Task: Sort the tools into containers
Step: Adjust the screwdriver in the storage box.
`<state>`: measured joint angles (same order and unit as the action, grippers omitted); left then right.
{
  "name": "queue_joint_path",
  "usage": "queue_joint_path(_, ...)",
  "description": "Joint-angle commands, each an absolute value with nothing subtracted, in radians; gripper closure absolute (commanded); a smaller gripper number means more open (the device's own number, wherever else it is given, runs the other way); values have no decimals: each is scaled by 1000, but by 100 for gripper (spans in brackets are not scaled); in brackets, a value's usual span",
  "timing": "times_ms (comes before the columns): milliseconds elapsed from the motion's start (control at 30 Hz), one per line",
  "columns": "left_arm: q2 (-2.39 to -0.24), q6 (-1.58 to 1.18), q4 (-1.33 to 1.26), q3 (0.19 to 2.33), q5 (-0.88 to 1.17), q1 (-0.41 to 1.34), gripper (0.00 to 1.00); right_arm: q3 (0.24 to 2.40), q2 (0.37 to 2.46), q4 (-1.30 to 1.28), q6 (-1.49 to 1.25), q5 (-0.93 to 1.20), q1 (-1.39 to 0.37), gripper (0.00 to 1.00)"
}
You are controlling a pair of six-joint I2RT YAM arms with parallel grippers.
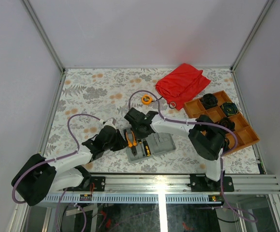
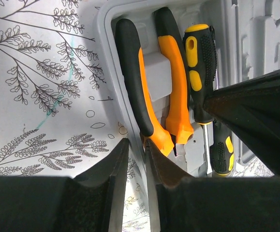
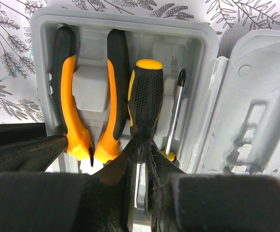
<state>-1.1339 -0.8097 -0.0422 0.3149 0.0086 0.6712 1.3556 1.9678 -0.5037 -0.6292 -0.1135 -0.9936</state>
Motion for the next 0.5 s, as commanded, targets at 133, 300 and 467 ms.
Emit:
queue_joint_path(133,-1216,-785,-117,299,48,678,90,1195,2344,-348,-739,85,-1152,100)
queue_joint_path(300,-1242,-782,-139,301,63,679,98,1170,2470,-257,-783,152,-1189,100)
queue_joint_path(467,-1267,-779,-156,304,77,680,100,1148,2563,-164,-821,226,-1215,100)
